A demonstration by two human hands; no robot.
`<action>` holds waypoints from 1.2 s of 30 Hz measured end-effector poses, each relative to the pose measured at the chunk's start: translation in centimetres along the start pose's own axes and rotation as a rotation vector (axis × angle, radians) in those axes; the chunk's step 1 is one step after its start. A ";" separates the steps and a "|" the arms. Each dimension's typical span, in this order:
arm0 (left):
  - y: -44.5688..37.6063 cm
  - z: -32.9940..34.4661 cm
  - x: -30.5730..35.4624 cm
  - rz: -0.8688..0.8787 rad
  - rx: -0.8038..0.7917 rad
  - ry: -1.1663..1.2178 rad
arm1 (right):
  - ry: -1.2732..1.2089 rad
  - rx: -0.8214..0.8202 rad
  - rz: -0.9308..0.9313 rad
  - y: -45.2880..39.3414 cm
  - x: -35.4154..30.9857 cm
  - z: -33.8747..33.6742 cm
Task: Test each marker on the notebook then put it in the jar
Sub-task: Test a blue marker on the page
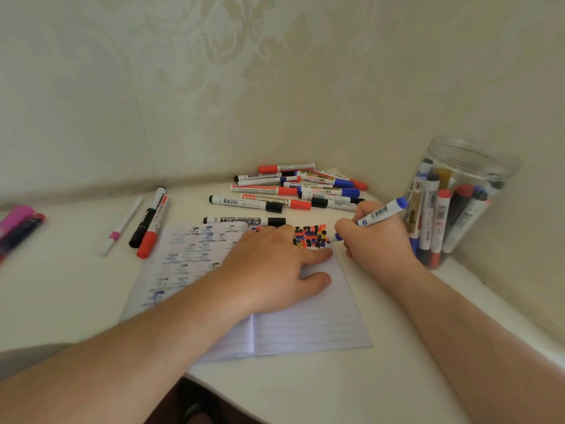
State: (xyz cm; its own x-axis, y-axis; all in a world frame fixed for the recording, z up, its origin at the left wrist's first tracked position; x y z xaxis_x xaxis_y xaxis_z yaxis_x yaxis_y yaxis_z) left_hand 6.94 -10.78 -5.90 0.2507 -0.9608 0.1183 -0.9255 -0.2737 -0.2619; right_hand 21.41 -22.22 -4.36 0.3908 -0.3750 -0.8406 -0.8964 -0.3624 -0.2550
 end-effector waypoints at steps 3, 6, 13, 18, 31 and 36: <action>0.0 -0.1 0.0 -0.012 -0.012 0.002 | 0.008 -0.008 -0.009 0.0 0.1 0.1; 0.0 -0.1 0.0 -0.014 -0.019 0.002 | 0.047 0.005 -0.027 -0.3 0.2 0.1; 0.0 -0.1 0.0 -0.013 -0.019 -0.011 | 0.007 0.010 -0.019 0.0 0.4 0.1; 0.0 -0.1 0.0 -0.011 -0.015 -0.014 | 0.028 0.004 -0.043 -0.3 0.5 0.4; 0.1 -0.1 0.0 -0.019 -0.046 -0.001 | -0.035 -0.028 -0.009 -0.2 0.5 0.3; 0.1 0.0 0.1 -0.009 -0.038 -0.008 | -0.019 -0.001 -0.045 -0.1 0.3 0.2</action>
State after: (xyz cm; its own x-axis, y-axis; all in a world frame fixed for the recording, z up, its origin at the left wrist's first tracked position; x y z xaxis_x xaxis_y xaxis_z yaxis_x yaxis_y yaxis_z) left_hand 6.81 -10.88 -5.89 0.2609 -0.9588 0.1124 -0.9332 -0.2803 -0.2247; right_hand 21.54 -22.12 -4.72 0.4263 -0.3421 -0.8374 -0.8780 -0.3793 -0.2920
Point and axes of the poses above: each hand's wrist, its own y-axis away from the middle knuckle, its own z-axis out of the palm, x = y × z, the point moved 3 cm from there along -y, towards the middle knuckle, and after that the axes turned 8 degrees about x, right-handed, at the moved point
